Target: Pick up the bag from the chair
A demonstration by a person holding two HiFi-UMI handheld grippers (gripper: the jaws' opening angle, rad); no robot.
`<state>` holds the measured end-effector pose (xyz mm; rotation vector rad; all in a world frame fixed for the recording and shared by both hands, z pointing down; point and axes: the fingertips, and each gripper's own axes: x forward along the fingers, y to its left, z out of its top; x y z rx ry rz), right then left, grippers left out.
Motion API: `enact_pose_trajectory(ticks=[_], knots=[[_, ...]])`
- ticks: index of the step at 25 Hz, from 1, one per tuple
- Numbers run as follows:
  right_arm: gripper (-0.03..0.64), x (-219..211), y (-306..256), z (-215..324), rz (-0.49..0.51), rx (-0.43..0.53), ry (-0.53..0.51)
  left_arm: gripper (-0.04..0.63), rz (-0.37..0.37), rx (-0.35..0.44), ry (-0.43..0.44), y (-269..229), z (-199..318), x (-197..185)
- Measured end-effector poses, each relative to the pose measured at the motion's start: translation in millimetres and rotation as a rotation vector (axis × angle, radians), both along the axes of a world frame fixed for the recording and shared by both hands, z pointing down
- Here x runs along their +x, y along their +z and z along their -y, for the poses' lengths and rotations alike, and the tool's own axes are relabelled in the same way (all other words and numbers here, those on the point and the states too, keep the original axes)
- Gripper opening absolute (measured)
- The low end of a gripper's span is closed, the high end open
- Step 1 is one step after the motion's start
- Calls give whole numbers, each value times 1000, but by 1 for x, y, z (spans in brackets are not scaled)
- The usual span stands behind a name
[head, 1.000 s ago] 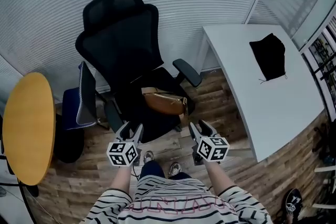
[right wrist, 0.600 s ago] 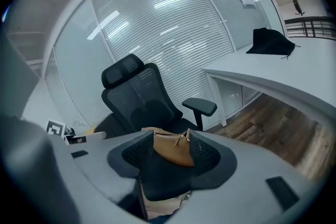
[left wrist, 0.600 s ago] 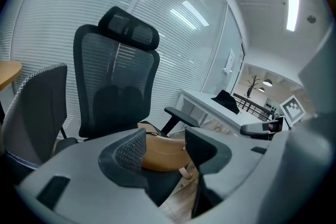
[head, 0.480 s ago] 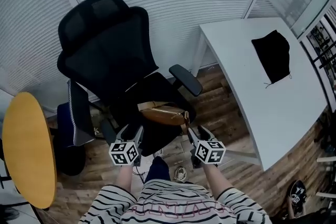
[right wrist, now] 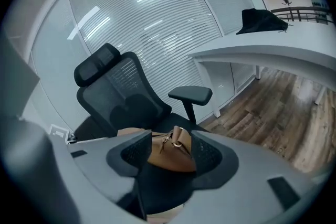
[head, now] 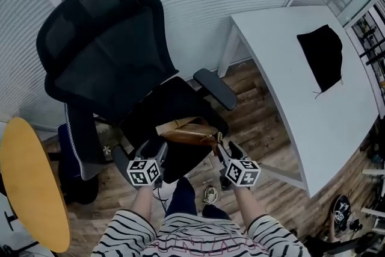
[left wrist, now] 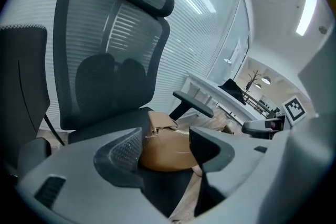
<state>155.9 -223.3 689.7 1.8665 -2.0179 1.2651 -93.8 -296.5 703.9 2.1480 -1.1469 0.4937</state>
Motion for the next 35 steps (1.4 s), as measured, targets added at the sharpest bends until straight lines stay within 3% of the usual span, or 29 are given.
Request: enact_pose_trajectory(ticks=[5,22,26,31,35], knots=[[229,-6,19,14,-8,-5,-4,268,-11,-45,26,32,8,8],[258,-12,64,40,-16,18,14,290,-153,-60,106,75,40,33],[231,-12,67,41,-31,20,2,286,-157,-59,106,78,43,37],[190,-16,69,40,-70,-20,-6,220,-124,-92,87,80,43,37],[173,-11,69,35,-80,-55,17,184,-94,-99,121,74,39,42]])
